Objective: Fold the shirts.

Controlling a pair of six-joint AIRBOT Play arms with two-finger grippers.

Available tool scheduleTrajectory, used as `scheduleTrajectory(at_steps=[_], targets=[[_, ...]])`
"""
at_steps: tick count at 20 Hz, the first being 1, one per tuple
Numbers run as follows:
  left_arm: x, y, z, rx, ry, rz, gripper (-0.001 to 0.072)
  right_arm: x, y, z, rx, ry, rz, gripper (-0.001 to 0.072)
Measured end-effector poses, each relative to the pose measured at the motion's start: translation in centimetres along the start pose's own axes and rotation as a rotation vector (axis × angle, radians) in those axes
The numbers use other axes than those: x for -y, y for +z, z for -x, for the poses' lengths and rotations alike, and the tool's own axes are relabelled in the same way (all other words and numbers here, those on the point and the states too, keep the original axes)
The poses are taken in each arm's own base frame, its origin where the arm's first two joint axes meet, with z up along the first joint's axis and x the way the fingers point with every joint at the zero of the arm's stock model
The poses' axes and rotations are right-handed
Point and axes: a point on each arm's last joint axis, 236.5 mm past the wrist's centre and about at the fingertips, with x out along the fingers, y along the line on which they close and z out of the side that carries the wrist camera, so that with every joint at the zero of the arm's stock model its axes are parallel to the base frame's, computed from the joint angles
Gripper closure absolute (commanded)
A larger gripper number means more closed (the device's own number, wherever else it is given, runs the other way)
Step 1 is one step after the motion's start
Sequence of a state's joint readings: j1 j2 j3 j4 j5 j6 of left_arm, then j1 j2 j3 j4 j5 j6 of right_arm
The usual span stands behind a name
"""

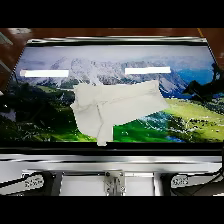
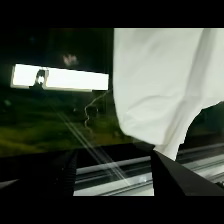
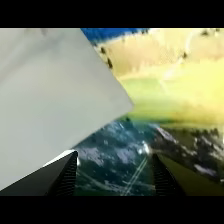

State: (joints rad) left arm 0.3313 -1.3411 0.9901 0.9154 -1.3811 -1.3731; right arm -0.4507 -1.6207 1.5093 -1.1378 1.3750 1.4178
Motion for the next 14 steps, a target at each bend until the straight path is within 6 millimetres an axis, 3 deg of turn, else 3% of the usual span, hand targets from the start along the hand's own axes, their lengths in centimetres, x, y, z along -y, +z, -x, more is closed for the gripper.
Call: scheduleTrajectory(at_steps=[3,6,11,12,14], targets=[[-0.6,-4.3,-4.8,-0.071,-0.052,0.055,0.0156,0.4,-2.2,-1.4,-0.064,0.048,-0.051,0.0125],[0.0,-6.4,-8.5,-0.075,-0.089,0.079,0.0156,0.2,-2.5,-2.3,-0.058,0.091,-0.087,0.0124],[0.9,-6.0,-12.0,-0.008,-0.095,0.095,0.0171,0.1,-2.3,-3.3,-0.049,0.121,-0.116,0.0122],[1.2,-5.7,-12.4,0.009,-0.098,0.102,0.0178,0.2,-2.3,-3.6,-0.05,0.123,-0.12,0.0054],[1.6,-5.2,-13.2,0.04,-0.101,0.11,0.0283,0.3,-2.5,-4.2,-0.064,0.13,-0.13,0.0045]])
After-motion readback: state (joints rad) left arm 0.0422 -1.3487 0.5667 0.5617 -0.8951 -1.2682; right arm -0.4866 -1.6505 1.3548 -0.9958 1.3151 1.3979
